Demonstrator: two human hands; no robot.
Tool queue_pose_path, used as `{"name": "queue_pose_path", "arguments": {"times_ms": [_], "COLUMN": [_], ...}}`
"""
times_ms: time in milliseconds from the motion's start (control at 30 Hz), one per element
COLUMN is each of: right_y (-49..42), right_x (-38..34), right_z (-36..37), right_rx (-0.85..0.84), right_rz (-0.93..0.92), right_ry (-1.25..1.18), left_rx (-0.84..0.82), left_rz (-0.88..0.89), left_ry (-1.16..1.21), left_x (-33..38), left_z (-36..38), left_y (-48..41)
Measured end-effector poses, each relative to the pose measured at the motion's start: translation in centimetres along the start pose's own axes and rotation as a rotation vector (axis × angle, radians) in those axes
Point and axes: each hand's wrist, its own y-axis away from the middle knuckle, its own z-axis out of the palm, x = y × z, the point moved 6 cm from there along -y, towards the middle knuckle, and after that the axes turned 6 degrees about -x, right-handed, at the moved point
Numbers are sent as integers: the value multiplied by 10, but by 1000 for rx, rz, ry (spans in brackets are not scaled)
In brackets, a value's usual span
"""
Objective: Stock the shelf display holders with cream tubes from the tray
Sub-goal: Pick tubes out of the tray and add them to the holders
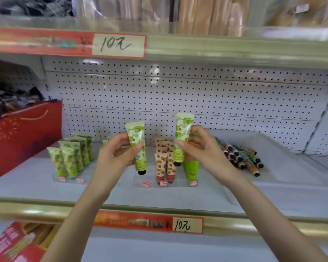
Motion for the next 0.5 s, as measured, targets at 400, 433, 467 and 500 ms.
{"name": "queue_pose_path", "arguments": {"times_ms": [400, 433, 467, 500], "right_y": [-23, -23, -22, -23], "right_x": [-7, -4, -1, 2], "right_z": [100, 103, 107, 110], "right_rx": [110, 116, 119, 119], "right_rz": [40, 43, 45, 52], "right_ry": [-7, -5, -9, -11], "left_rx": [-70, -74, -74, -72], "left_rz": [-19, -27, -37, -49], "left_ry": [7, 5, 5, 8], "left_x": [-3, -6, -9, -14], "left_z": [-129, -136, -141, -145], "left_y": [-23, -23, -23, -22]}}
